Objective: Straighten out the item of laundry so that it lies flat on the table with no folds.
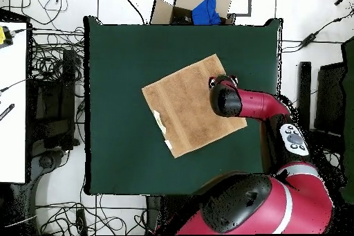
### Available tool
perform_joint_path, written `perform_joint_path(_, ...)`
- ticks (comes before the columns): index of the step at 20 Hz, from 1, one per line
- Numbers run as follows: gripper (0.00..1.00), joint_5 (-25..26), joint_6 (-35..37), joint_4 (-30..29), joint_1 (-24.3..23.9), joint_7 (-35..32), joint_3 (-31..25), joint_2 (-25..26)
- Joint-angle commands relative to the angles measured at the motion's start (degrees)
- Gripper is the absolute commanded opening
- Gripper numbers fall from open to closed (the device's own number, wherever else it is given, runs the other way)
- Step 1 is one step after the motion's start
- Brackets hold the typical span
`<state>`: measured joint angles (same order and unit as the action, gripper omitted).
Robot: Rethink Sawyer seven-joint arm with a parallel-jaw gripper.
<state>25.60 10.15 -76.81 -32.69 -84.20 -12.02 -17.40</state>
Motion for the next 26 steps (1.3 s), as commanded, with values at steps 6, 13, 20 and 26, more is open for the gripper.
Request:
perform_joint_path(6,0.0,4.7,2.8,4.5,-2.2,2.5,-2.5,7.2)
perform_joint_path(13,0.0,4.5,1.9,1.4,-1.5,0.2,-1.1,5.8)
perform_joint_path(20,0.0,3.8,0.4,-5.0,0.2,-3.8,1.0,2.8)
perform_joint_path(26,0.0,3.3,0.1,-8.9,0.8,-5.4,1.4,1.3)
